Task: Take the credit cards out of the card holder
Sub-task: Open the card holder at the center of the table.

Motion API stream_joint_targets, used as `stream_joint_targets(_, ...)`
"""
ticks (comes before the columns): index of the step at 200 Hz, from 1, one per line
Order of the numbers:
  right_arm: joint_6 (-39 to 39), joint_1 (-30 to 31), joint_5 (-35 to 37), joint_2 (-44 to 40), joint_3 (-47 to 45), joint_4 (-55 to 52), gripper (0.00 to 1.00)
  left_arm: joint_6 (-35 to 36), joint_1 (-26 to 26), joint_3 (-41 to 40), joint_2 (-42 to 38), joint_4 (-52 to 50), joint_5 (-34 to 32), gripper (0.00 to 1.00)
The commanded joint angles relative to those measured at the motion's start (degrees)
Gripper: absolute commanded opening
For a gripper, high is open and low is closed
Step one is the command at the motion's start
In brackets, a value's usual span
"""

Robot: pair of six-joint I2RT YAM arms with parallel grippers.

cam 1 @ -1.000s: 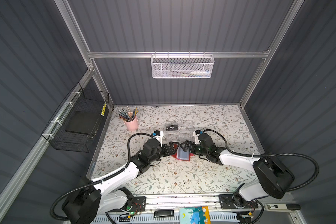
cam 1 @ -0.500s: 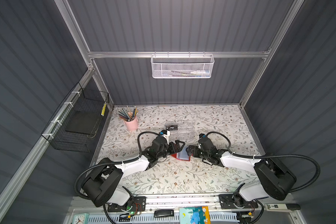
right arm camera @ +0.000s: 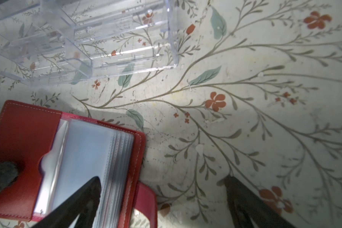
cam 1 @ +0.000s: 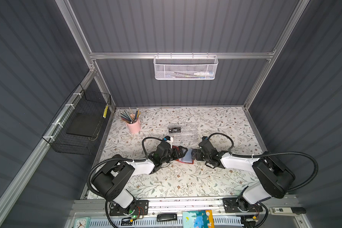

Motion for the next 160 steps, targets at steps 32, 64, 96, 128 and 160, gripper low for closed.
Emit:
stream_joint_targets(32,-1.33,0.92,4.27,1.78,1.08,-5.79,0.99,-0.07,-0.28,-2.94,1.34,1.92,-0.50,1.00)
stream_joint_targets(64,-1.75,1.74,5.90,2.85,2.15,-7.36,0.99,-0.03,-0.19,-3.93,2.34,1.87,-1.16,1.00)
stream_joint_targets(96,-1.73,2.67,5.68,4.13,3.07,-7.61,0.99,-0.63,-0.09,-4.74,3.61,3.25,-1.19,1.00)
stream_joint_targets(128,-1.22,3.25,3.80,4.72,4.05,-6.57,0.99,-0.94,-0.02,-5.28,3.98,4.01,-1.01,1.00)
stream_joint_targets(160,-1.17,3.47,3.13,4.18,5.10,-6.88,0.99,-1.00,0.16,-5.88,3.48,4.16,-1.07,1.00)
